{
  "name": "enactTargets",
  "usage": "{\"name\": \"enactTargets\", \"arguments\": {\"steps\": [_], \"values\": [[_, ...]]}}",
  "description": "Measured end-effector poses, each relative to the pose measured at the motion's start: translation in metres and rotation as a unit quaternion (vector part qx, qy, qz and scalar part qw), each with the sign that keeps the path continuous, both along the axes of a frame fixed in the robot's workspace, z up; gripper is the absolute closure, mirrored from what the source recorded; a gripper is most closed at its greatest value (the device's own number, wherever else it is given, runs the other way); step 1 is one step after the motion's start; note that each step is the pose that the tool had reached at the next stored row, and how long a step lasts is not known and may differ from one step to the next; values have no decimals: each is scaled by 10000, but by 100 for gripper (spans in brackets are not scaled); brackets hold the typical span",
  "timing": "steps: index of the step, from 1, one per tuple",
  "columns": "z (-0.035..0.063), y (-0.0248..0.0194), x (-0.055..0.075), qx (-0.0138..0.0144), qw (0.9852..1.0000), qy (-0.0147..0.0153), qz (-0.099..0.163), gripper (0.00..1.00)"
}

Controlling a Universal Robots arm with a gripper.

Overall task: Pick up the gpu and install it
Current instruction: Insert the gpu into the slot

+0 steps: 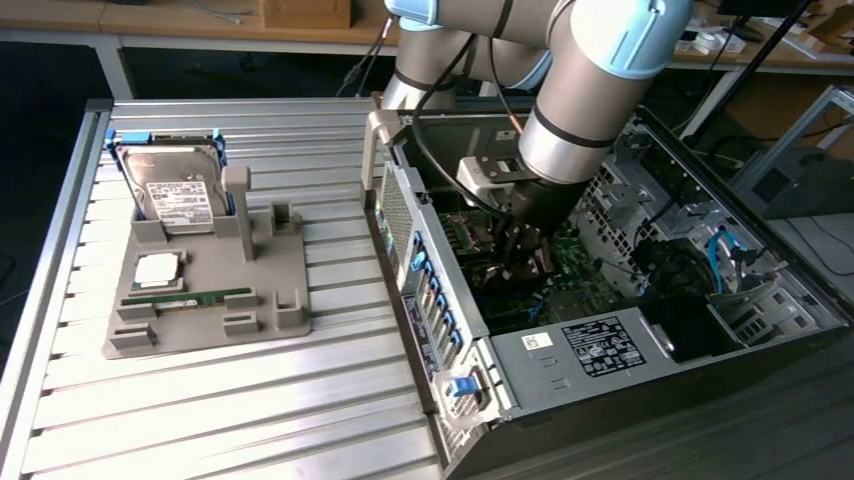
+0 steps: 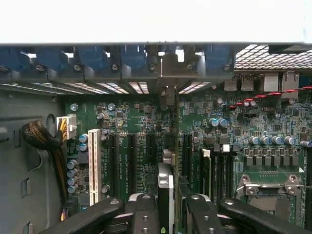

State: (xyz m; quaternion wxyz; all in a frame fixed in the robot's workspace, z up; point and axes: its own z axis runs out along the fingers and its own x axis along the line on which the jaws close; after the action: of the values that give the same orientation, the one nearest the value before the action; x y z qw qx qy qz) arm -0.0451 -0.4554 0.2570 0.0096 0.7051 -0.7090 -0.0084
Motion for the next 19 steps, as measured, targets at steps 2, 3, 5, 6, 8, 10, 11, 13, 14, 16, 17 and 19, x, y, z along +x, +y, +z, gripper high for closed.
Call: {"name": "enactTargets", "arguments": {"steps": [2,3,5,6,8,10,11,13,14,16,17,19], "values": [[-6,1,-1,7,10000,-2,0,72],[-5,1,0,5,10000,-3,-1,67],[-1,0,0,1,10000,-1,0,60],[-1,0,0,1,10000,-1,0,54],[0,0,0,1,10000,-1,0,54],[47,0,0,0,10000,0,0,54],[93,1,0,1,10000,0,0,54],[221,8,0,1,10000,-1,0,54],[265,11,0,0,10000,0,0,54],[340,27,-1,0,10000,0,-1,54],[377,44,0,0,10000,0,1,55],[397,69,1,1,10000,0,2,68]]}}
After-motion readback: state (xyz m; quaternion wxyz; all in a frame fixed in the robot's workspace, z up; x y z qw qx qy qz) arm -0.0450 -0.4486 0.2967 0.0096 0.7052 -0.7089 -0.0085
